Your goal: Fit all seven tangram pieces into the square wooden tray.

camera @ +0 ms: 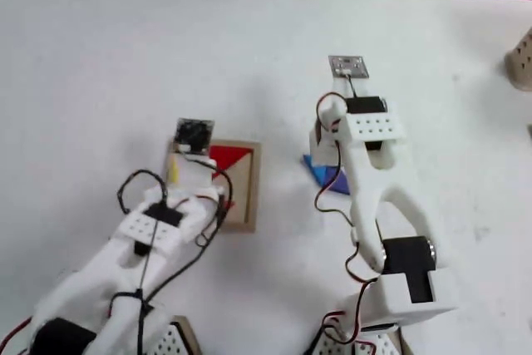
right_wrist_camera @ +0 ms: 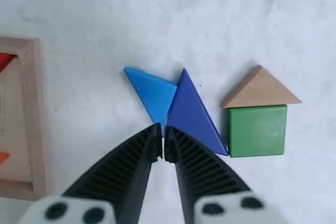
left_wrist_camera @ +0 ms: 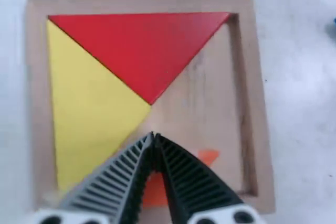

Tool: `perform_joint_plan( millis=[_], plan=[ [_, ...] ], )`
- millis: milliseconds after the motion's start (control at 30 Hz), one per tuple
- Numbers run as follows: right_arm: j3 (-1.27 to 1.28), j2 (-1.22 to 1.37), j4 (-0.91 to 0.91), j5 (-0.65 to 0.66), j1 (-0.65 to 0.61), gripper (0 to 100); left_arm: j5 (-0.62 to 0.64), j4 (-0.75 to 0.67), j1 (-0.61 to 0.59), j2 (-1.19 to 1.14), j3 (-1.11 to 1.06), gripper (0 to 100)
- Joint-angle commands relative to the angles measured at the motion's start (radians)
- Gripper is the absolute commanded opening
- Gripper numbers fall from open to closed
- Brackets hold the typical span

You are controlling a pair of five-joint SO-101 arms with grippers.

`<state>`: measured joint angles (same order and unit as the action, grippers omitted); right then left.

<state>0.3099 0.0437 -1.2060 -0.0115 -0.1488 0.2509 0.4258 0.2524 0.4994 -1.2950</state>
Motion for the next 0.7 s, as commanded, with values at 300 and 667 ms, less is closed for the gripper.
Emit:
perform_joint_plan(
  millis=[300,667],
  plan=[
    [-0.040,-0.038,0.007,-0.003,0.010,2.5,-0.012,0.012,-0.114,0.054,0.021,2],
    [-0.040,-0.038,0.004,-0.002,0.008,2.5,-0.023,0.012,-0.236,0.054,0.115,2]
  ],
)
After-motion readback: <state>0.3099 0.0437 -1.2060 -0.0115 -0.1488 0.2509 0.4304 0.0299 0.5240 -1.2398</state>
